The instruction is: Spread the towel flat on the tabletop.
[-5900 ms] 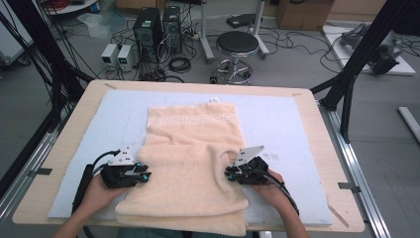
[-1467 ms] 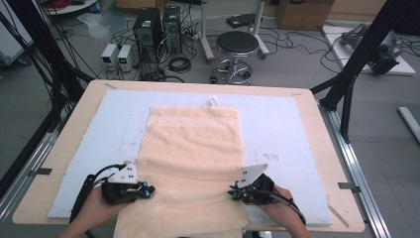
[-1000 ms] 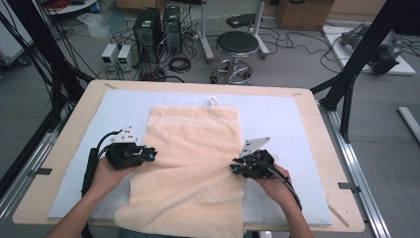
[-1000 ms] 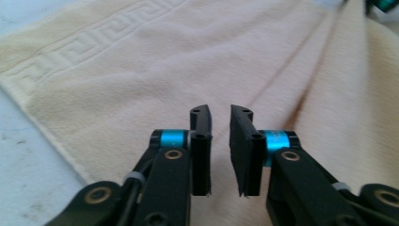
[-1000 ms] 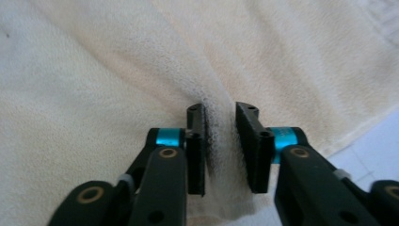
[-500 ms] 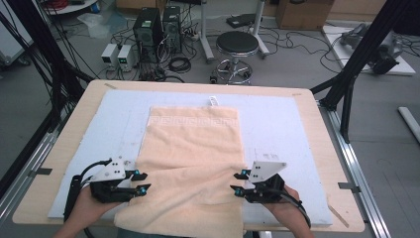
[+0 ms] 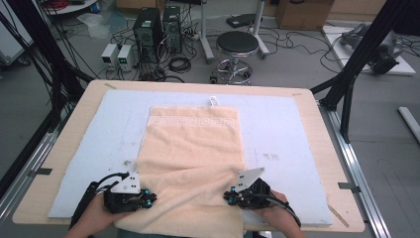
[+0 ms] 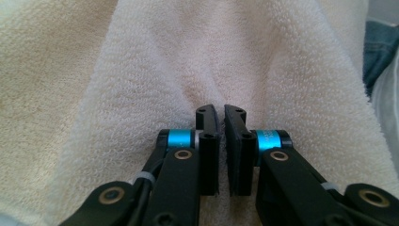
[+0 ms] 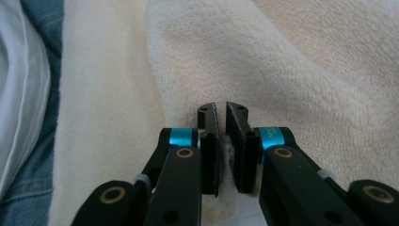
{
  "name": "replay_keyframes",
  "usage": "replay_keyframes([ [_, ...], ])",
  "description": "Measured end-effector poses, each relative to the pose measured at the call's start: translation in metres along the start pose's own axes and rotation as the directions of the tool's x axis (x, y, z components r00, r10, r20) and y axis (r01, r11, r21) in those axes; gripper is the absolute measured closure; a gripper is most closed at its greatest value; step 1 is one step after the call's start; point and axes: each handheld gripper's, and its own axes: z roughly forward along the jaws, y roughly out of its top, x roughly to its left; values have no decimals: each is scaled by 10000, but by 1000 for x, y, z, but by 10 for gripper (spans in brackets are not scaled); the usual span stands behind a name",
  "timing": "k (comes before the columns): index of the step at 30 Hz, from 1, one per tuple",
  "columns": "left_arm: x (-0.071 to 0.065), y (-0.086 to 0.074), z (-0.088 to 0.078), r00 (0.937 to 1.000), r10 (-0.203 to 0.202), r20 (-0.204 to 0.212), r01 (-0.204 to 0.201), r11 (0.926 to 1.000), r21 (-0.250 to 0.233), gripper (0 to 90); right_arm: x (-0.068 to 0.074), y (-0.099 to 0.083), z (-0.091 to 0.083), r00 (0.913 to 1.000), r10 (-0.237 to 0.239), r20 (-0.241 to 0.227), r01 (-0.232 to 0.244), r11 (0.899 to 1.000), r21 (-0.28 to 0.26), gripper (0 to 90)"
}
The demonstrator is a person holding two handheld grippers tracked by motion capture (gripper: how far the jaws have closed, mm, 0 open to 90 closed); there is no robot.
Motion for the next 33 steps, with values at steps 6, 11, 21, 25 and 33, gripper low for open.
replay_keyframes([
  [6, -26, 1, -28, 9992, 347, 180, -332, 9963, -787, 859, 24, 4, -21, 9987, -432, -269, 424, 9987, -280, 848],
  [11, -52, 3, -55, 9975, 612, 342, -564, 9903, -1267, 859, 50, 4, -48, 9968, -701, -378, 670, 9948, -771, 848],
  [21, -25, 7, -44, 9999, -115, -32, 109, 9873, -1586, 633, 42, 11, -63, 9995, -287, 135, 304, 9891, -1438, 628],
  [25, -3, 6, -25, 9985, -434, -333, 392, 9923, -1177, 586, 13, 9, -43, 9981, 108, 615, -49, 9955, -950, 613],
  [33, 12, -2, 3, 9991, -384, -186, 381, 9991, -172, 671, -15, -10, -3, 9968, 758, 264, -753, 9970, -189, 773],
])
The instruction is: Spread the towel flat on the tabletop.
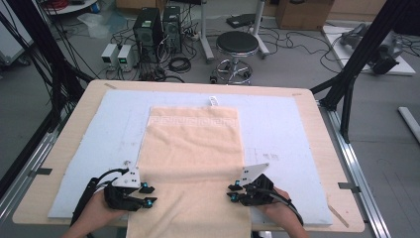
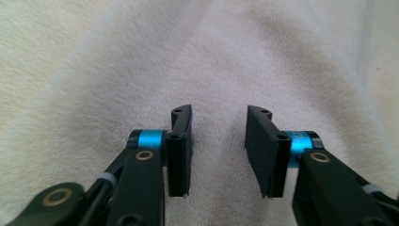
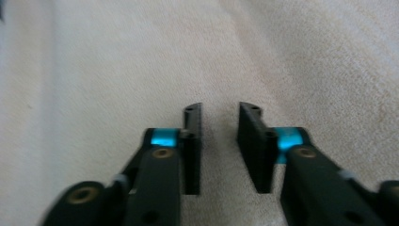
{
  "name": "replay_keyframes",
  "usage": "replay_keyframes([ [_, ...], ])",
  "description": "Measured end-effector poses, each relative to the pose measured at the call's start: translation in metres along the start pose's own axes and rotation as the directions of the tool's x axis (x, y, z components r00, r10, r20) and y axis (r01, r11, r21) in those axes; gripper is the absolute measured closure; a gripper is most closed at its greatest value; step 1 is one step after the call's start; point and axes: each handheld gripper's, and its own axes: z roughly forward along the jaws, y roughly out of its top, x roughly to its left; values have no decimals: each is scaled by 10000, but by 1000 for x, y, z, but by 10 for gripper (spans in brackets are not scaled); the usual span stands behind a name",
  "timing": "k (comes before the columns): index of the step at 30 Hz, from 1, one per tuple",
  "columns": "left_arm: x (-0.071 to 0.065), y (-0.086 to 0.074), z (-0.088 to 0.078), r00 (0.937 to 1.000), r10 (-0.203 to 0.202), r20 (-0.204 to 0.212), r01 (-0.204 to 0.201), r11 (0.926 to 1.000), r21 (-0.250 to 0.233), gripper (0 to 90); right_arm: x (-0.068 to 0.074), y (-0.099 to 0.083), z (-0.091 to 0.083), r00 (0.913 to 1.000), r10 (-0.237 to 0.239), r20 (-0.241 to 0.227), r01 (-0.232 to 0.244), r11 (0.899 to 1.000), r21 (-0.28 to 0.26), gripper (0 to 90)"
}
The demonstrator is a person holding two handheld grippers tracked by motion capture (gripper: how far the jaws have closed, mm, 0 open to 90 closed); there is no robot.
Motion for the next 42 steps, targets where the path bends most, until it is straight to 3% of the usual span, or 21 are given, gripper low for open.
replay_keyframes([
  [2, 2, 0, -1, 9993, -181, 327, 178, 9998, 95, 800, 3, 0, -1, 9998, -152, -140, 153, 9999, 50, 851],
  [4, 0, 0, -3, 9995, -79, 292, 76, 9999, 105, 848, 7, 2, -2, 9990, -324, -296, 328, 9994, 143, 859],
  [7, -9, -1, -11, 9990, 154, 413, -156, 9999, 27, 851, 18, 3, -9, 9966, -609, -551, 613, 9981, 52, 859],
  [10, -17, -6, -20, 9981, 92, 606, -84, 9999, -137, 846, 31, 0, -18, 9934, -701, -911, 693, 9975, -122, 831],
  [12, -20, -9, -27, 9974, 69, 718, -57, 9998, -176, 824, 38, -1, -23, 9896, -690, -1260, 673, 9976, -179, 693],
  [13, -20, -10, -28, 9981, -32, 614, 48, 9996, -263, 767, 40, 0, -25, 9893, -632, -1314, 615, 9980, -176, 661],
  [15, -18, -9, -30, 9989, -71, 457, 87, 9993, -359, 712, 40, 1, -30, 9929, -817, -866, 802, 9966, -198, 658],
  [19, -6, -2, -26, 9994, -354, -10, 353, 9981, -499, 632, 19, 5, -38, 9988, -381, 299, 396, 9977, -544, 648],
  [22, 7, 3, -20, 9964, -623, -580, 598, 9972, -444, 632, -7, 8, -32, 9907, 83, 1358, -1, 9982, -599, 665],
  [25, 24, 2, -17, 9865, -1045, -1261, 997, 9941, -434, 635, -35, 9, -22, 9809, 708, 1814, -581, 9955, -743, 665],
  [28, 39, -1, -16, 9769, -1427, -1590, 1379, 9896, -406, 625, -51, 10, -15, 9738, 1053, 2018, -912, 9928, -778, 598],
  [30, 46, -3, -13, 9727, -1583, -1699, 1554, 9874, -298, 625, -59, 10, -9, 9713, 1028, 2145, -919, 9939, -604, 608],
  [33, 49, -5, -9, 9717, -1707, -1635, 1689, 9853, -247, 621, -68, 6, 1, 9715, 1197, 2047, -1229, 9924, 28, 733],
  [35, 49, -5, -9, 9708, -1727, -1663, 1710, 9850, -245, 621, -72, 2, 0, 9708, 1785, 1605, -1766, 9839, -260, 820],
  [36, 49, -5, -9, 9708, -1721, -1671, 1701, 9851, -266, 620, -72, 2, -1, 9731, 1685, 1571, -1672, 9857, -220, 861],
  [38, 48, -4, -9, 9711, -1664, -1714, 1652, 9860, -211, 618, -71, 2, -2, 9758, 1483, 1606, -1481, 9889, -138, 873],
  [42, 46, -5, -9, 9712, -1699, -1669, 1682, 9855, -239, 610, -67, 0, -6, 9773, 1538, 1460, -1556, 9878, 7, 878],
])
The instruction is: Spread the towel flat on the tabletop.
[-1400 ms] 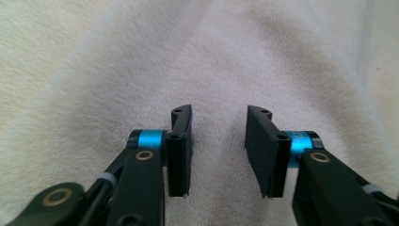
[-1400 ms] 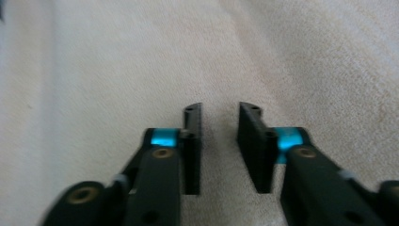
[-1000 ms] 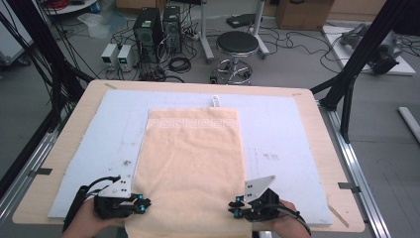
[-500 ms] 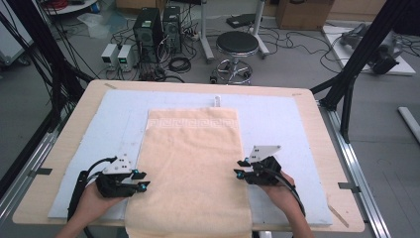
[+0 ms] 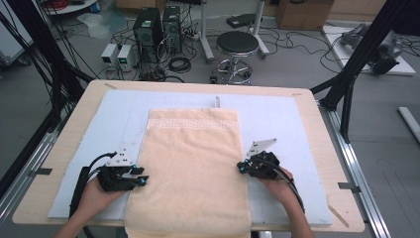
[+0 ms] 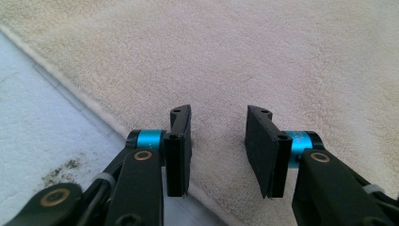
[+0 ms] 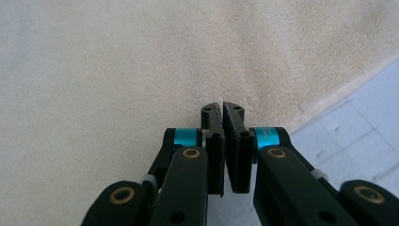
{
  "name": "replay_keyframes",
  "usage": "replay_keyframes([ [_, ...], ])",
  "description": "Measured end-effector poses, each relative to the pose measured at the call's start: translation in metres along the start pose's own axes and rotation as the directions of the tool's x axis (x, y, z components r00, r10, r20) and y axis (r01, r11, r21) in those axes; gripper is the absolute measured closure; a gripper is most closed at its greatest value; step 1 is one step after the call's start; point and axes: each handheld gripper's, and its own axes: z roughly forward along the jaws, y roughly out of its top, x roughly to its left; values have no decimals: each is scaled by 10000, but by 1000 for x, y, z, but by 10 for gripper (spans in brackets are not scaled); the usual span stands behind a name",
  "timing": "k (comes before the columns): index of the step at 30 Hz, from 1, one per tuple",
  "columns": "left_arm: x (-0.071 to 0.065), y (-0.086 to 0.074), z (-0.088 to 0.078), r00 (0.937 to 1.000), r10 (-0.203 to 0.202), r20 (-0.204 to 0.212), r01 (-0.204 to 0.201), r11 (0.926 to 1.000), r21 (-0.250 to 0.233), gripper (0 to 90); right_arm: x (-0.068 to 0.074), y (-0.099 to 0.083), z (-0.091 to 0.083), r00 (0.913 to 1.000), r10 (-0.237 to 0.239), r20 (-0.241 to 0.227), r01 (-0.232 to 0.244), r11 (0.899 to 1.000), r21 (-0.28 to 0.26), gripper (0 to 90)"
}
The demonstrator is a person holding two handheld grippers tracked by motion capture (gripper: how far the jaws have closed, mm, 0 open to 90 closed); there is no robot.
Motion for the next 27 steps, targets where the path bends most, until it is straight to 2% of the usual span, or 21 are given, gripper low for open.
replay_keyframes([
  [6, -3, -1, -1, 9998, 63, 199, -62, 10000, -37, 603, 6, -5, -7, 9999, -137, -21, 138, 9999, 93, 878],
  [9, -5, -3, -3, 9996, 144, 231, -144, 9999, -2, 596, 6, -7, -8, 9998, -141, -103, 140, 9999, -68, 863],
  [11, -6, -5, -4, 9996, 129, 232, -127, 9999, -66, 592, 6, -6, -12, 10000, -68, 43, 70, 9993, -381, 797],
  [13, -6, -6, -6, 9994, 69, 341, -67, 9999, -77, 587, 4, -7, -17, 9998, 91, -171, -105, 9964, -843, 730],
  [14, -6, -6, -7, 9995, 87, 310, -84, 9999, -85, 581, 4, -7, -19, 9997, 214, -127, -225, 9952, -952, 706],
  [18, -3, -3, -8, 9995, -120, 276, 127, 9996, -258, 516, 3, -8, -21, 9990, 427, -100, -436, 9929, -1109, 599],
  [19, -2, -1, -9, 9996, -145, 237, 153, 9994, -320, 497, 4, -8, -21, 9984, 521, -218, -543, 9923, -1117, 580],
  [23, 1, 6, -9, 9997, -200, 131, 209, 9975, -673, 411, 6, -4, -21, 9991, 422, 68, -412, 9929, -1117, 469],
  [27, 4, 14, -7, 9991, -394, 147, 406, 9946, -954, 329, 4, 4, -22, 9966, 790, 246, -753, 9893, -1250, 339],
])
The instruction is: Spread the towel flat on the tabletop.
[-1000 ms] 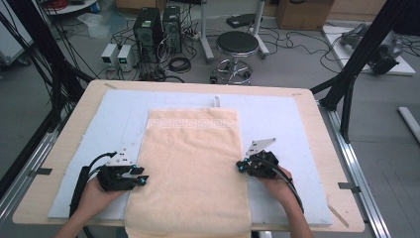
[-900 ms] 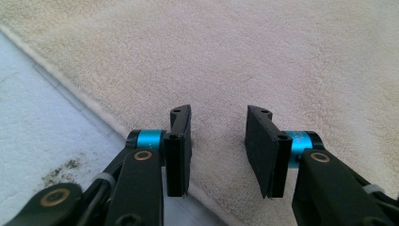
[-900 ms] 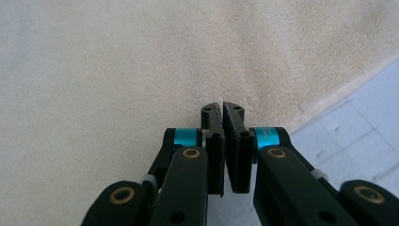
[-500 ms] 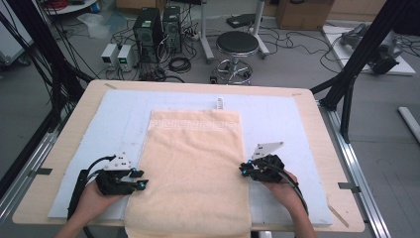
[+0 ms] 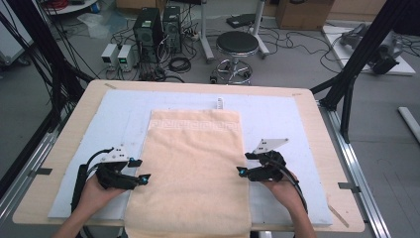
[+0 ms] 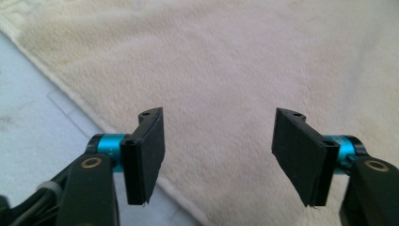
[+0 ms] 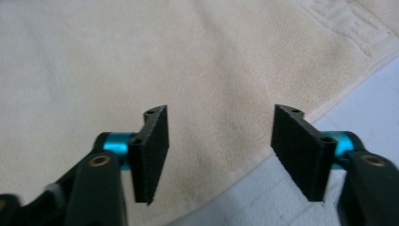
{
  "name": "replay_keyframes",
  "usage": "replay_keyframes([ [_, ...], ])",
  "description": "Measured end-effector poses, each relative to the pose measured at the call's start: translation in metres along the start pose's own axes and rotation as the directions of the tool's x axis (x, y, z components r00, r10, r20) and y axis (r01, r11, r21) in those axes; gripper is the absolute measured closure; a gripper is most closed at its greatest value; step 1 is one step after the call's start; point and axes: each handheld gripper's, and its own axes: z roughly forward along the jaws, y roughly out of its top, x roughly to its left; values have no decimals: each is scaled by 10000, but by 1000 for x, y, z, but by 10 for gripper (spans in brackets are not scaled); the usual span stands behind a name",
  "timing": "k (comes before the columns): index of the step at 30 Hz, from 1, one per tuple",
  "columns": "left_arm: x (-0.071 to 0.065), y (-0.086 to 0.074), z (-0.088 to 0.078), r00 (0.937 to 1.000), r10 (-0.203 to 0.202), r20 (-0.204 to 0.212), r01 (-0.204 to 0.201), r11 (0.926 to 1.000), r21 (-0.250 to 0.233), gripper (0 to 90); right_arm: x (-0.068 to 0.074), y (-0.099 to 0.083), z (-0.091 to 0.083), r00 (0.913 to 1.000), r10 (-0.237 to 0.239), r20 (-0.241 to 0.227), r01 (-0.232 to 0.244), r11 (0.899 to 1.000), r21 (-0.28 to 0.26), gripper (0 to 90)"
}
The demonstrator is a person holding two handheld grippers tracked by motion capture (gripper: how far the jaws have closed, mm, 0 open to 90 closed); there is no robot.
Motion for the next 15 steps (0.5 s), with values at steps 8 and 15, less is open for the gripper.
replay_keyframes([
  [8, 15, 14, 2, 9969, -750, -253, 746, 9971, -172, 179, -4, 19, 1, 9998, 105, 170, -99, 9993, -370, 248],
  [15, 26, 30, -4, 9944, -821, -670, 778, 9949, -648, 84, -12, 33, 3, 9996, 152, 233, -138, 9981, -600, 234],
])
